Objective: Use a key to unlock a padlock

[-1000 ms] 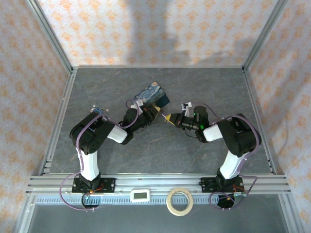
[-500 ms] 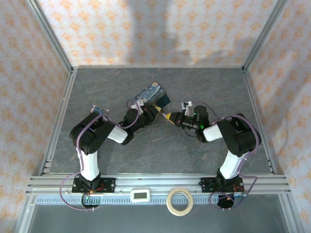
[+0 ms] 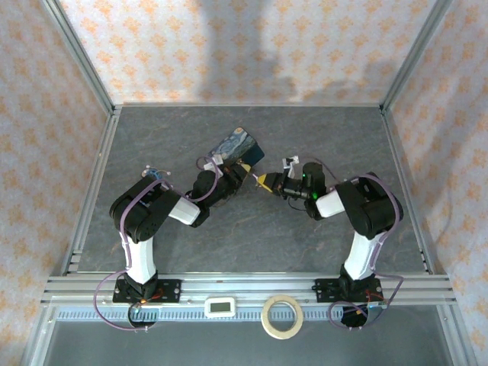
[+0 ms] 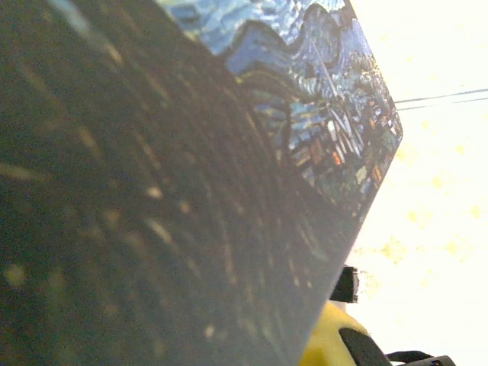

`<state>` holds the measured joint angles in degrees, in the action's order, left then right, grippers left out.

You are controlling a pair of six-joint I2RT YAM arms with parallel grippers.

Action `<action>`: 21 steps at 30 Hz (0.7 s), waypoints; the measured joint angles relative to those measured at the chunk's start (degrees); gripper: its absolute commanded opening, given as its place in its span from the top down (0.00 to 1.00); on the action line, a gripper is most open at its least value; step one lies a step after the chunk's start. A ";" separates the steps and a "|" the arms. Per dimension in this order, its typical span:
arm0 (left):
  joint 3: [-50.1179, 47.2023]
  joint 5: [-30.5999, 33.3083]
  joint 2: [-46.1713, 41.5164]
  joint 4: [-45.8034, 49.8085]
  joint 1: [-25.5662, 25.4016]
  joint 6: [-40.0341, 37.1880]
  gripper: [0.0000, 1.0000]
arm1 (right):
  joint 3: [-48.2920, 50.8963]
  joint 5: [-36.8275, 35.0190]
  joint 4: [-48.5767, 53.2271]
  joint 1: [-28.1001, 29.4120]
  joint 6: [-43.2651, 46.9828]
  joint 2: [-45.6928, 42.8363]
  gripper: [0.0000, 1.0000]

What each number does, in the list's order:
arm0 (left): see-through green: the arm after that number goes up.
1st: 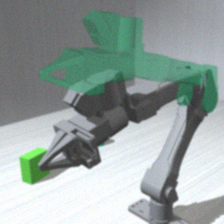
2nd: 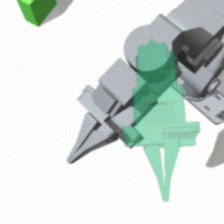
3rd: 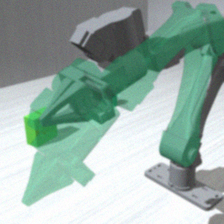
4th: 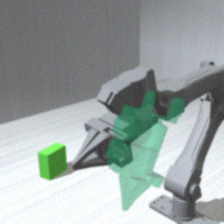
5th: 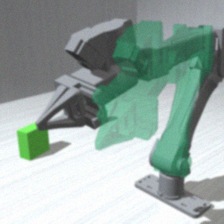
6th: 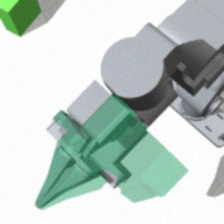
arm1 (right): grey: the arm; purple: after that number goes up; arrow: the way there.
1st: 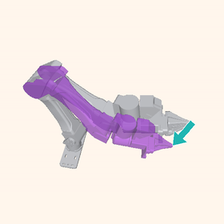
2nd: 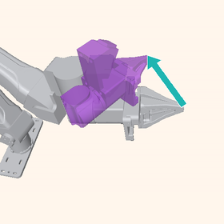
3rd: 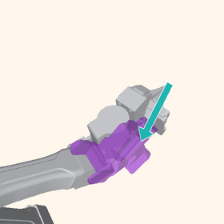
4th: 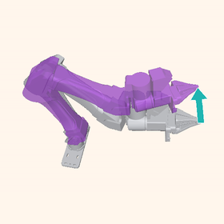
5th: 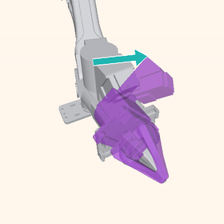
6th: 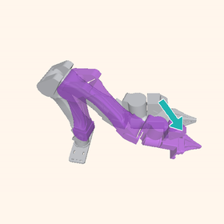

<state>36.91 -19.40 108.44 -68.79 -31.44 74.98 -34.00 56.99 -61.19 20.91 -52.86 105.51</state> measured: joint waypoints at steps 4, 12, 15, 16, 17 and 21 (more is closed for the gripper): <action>0.00 0.52 0.07 -0.39 0.11 0.04 1.00 | -1.86 2.21 0.04 -0.72 -1.05 1.79 1.00; 0.00 0.33 0.17 -0.48 0.09 0.00 1.00 | -2.80 4.96 0.50 -2.16 -1.60 2.51 1.00; 0.00 0.31 0.22 -0.48 0.09 0.00 1.00 | -3.26 5.25 1.25 -2.36 -1.60 2.51 1.00; 0.00 0.33 0.22 -0.48 0.09 0.00 1.00 | -3.52 5.42 1.66 -2.38 -1.60 2.51 1.00; 0.00 0.35 0.24 -0.48 0.09 0.00 1.00 | -3.72 5.51 2.03 -2.38 -1.57 2.51 1.00; 0.00 0.46 0.22 -0.46 0.11 -0.26 1.00 | -4.57 5.88 3.87 -2.38 -1.55 2.47 1.00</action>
<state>36.91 -18.94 108.66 -69.25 -31.33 74.72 -38.57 62.87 -57.32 18.52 -54.41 107.98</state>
